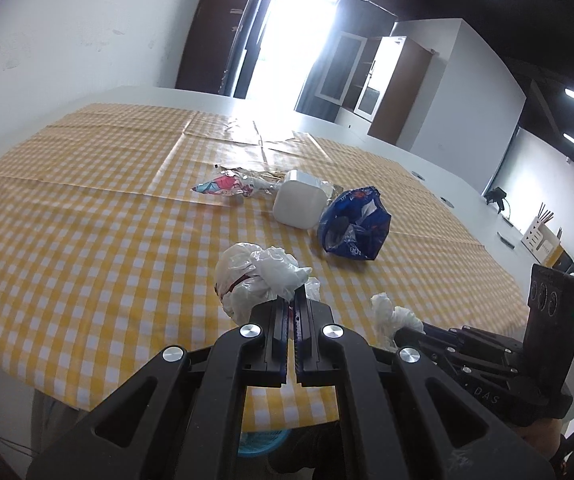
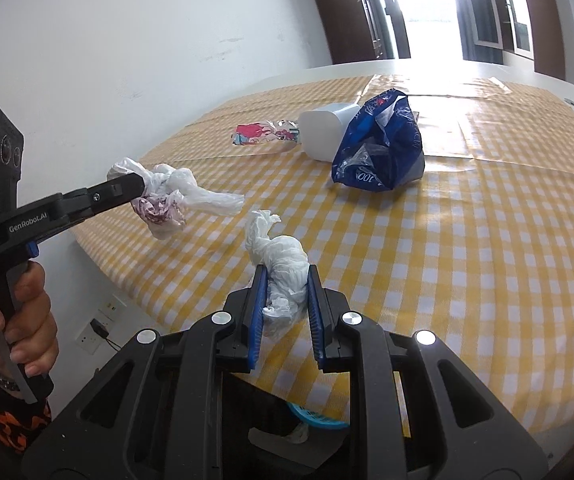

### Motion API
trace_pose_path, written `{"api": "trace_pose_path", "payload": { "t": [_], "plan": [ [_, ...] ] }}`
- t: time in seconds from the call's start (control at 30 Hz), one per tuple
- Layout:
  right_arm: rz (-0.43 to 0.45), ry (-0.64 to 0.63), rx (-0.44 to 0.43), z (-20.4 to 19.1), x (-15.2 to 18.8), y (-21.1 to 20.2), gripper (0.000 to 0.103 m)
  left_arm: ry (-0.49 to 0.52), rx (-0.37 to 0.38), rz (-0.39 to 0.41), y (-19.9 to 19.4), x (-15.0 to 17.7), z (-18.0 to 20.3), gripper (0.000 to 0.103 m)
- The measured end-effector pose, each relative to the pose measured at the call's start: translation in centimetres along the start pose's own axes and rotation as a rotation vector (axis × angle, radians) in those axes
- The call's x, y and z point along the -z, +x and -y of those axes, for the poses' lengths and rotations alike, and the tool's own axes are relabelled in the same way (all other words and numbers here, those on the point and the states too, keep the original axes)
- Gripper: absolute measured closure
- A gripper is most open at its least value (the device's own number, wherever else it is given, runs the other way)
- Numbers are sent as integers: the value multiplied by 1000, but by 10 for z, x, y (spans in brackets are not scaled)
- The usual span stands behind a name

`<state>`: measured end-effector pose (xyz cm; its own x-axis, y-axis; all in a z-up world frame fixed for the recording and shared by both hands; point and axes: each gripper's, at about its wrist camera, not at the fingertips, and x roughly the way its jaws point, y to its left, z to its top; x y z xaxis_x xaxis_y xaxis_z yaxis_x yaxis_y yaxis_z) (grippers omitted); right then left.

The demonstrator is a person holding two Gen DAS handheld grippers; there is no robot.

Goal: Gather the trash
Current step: 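Carry the white bag with the left gripper while the right gripper carries the napkin to the basket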

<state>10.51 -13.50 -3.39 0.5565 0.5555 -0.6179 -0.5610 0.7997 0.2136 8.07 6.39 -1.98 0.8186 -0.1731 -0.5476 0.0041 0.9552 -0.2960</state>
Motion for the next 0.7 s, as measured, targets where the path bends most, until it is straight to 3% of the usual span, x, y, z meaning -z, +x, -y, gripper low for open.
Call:
{"api": "trace_pose_path", "payload": {
  "t": [0.7],
  "plan": [
    [11,-41,14,-12,58,-42,85,118,-35,-39,-54,77,34,102]
  ]
}}
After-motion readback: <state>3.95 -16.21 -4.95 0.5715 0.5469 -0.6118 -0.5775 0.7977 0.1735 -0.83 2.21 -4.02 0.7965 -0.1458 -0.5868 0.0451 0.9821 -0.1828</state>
